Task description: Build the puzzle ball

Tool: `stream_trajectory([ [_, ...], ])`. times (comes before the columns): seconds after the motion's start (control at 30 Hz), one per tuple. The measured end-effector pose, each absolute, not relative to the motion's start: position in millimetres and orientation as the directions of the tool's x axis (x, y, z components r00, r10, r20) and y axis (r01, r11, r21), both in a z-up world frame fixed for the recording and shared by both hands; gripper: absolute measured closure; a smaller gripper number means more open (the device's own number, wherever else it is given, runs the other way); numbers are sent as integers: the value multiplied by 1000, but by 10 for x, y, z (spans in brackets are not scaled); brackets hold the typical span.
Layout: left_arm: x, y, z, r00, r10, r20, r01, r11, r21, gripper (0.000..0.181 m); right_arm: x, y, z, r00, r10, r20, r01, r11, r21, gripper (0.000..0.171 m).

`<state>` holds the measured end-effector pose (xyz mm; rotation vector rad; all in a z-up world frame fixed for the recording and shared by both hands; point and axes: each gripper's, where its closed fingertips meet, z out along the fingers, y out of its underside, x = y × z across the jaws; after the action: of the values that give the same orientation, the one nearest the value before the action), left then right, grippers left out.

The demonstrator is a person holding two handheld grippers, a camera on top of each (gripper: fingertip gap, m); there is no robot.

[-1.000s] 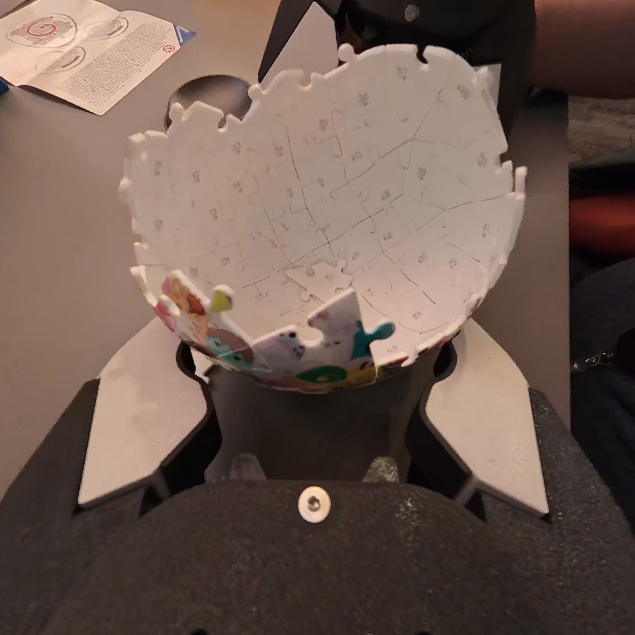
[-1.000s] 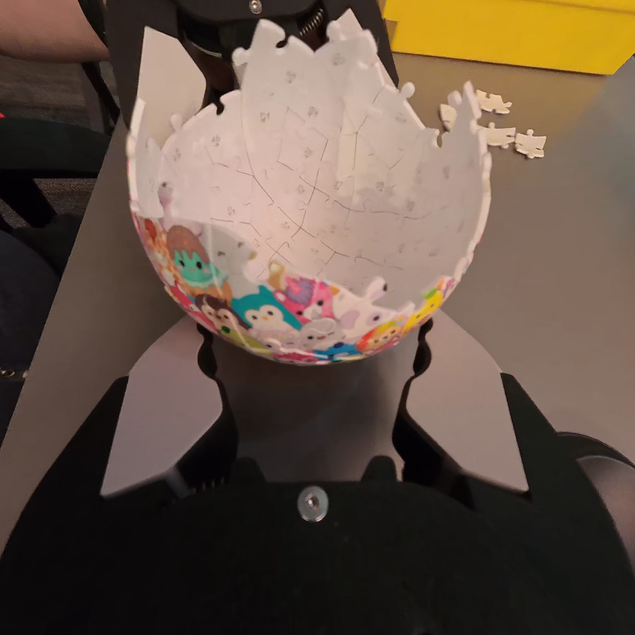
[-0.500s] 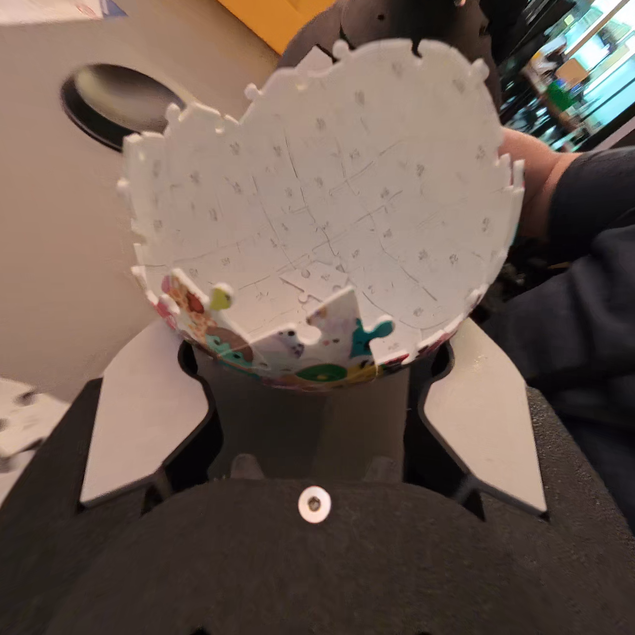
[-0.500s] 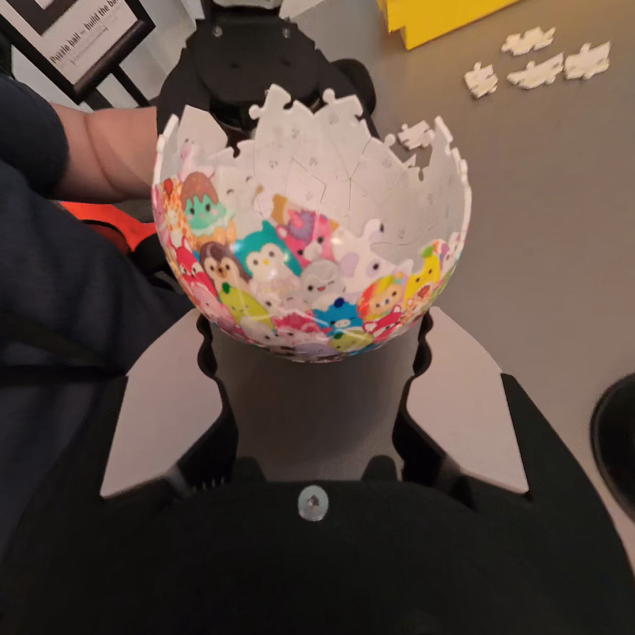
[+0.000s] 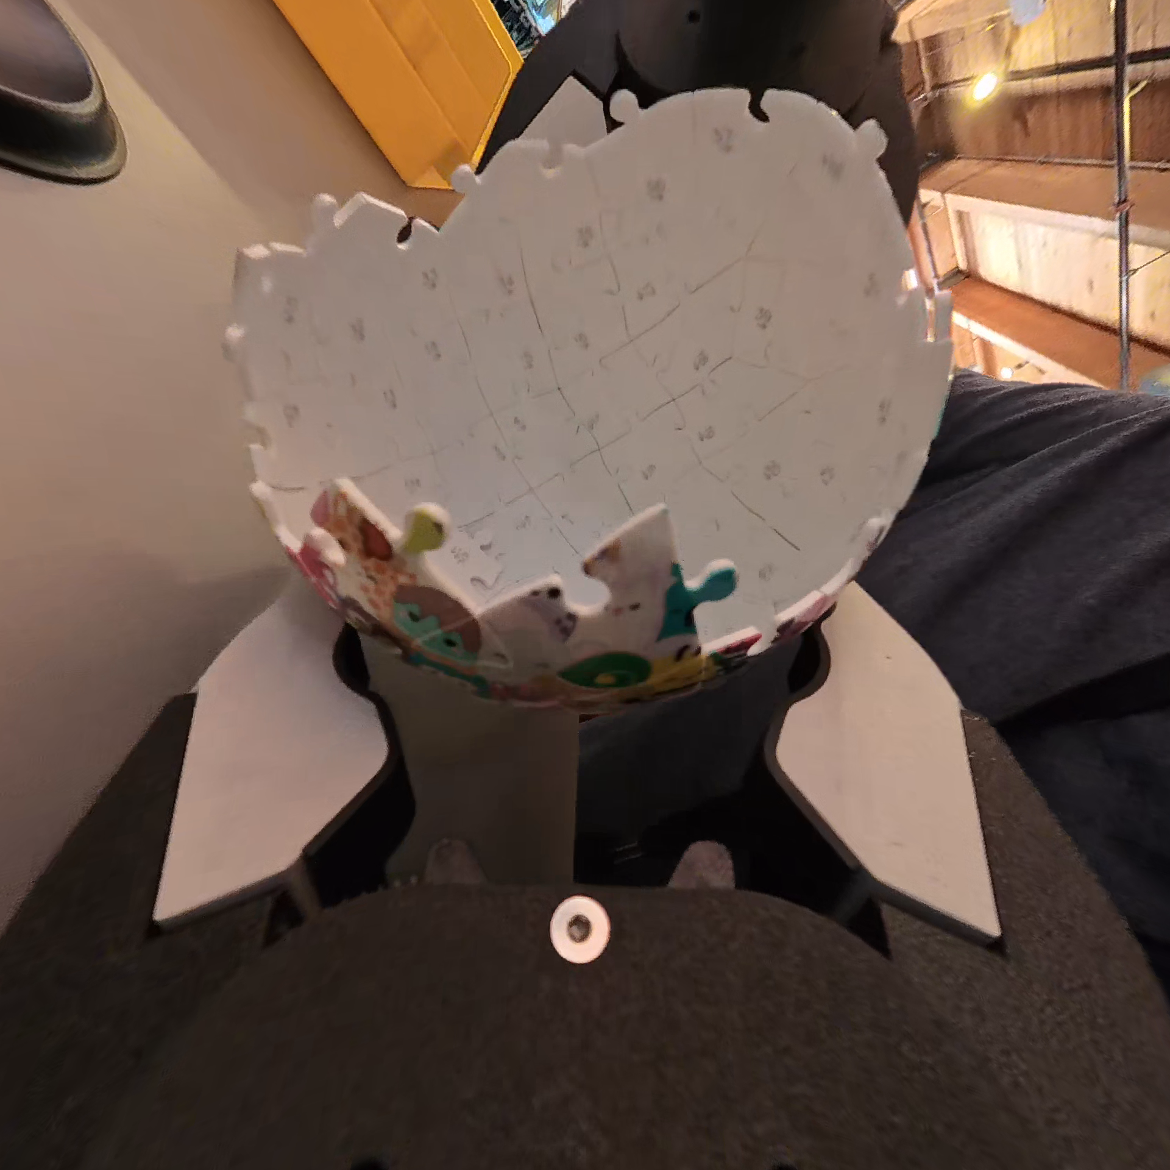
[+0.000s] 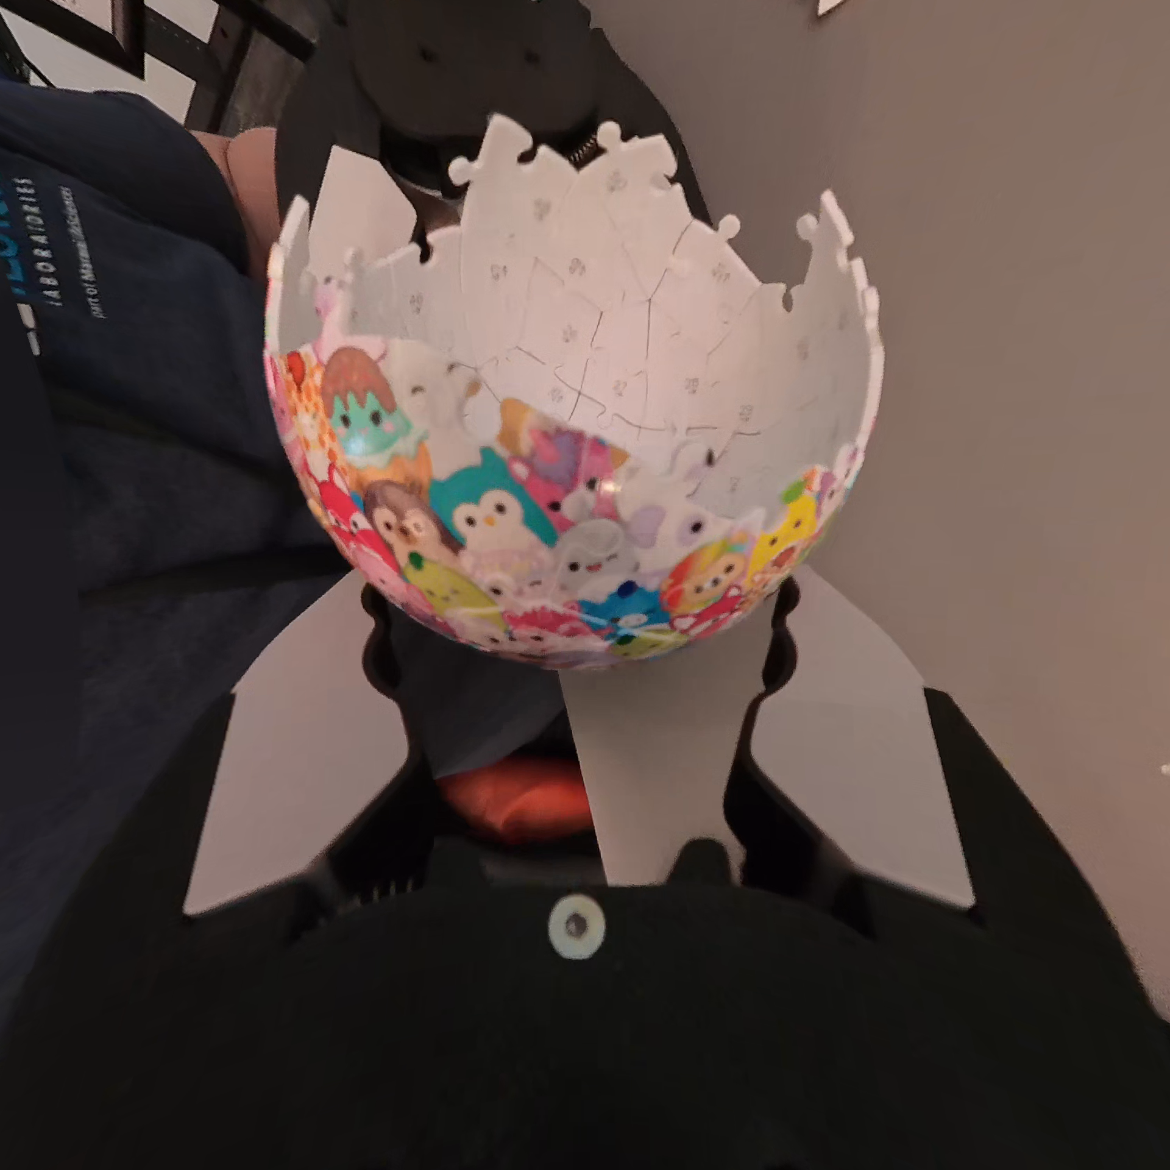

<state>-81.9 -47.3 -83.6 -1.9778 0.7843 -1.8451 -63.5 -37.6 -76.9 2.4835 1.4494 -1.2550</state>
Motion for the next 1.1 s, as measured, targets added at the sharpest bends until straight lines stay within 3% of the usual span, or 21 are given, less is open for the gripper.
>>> stream_trajectory([
  [0.33,-848,-384,-761,-72,-432,899,-126,-890,-438,50,-634,-297,-730,297,656,-694,801,-567,-193,56],
  [0.53,-882,-259,-773,-67,-423,904,-114,-896,-428,51,-639,-182,-770,280,668,-690,854,-502,-139,57],
  [0.87,-1000,-185,-872,68,-467,881,-196,-873,-447,51,-721,-130,-909,193,701,-687,874,-440,-204,55],
  [1.1,-1038,-322,-906,97,-407,908,-263,-891,-371,51,-747,-292,-969,176,643,-745,858,-471,-204,56],
])
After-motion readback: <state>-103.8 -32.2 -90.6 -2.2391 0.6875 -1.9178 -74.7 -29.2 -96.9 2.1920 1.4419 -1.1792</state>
